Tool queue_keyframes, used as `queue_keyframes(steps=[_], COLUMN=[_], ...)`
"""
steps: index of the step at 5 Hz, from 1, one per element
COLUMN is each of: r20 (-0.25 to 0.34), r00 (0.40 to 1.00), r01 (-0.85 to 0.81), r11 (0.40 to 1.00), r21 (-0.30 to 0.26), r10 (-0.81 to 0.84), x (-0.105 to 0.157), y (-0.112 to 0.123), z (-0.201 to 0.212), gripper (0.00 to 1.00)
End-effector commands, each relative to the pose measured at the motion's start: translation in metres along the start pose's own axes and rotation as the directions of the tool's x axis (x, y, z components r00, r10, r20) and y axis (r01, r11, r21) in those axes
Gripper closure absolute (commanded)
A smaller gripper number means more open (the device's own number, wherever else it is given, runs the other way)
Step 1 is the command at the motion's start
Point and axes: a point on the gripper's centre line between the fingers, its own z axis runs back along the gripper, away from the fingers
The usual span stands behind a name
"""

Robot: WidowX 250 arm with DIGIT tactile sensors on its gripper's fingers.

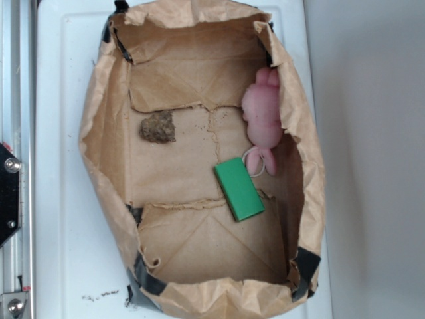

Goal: Grab the green block.

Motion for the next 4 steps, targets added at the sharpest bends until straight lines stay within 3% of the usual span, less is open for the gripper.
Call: queue_keyframes(steps=[1,2,3,4], r20=[0.000,0.065,0.128,0.082], r00=[1.000,0.997,0.991,0.993], r01=[0.000,-0.032,-0.050,-0.091], r11=[1.000,0.998,0.997,0.995], r21=[0.000,0.052,0.067,0.042], r10=[0.000,0.028,0.041,0.088], x=[0.000,-0.009,0.041,0.085], y=[0.000,-0.004,-0.002,0.007], z=[0.000,0.001,-0.006,-0.009], gripper=[0.00,0.00,0.00,0.00])
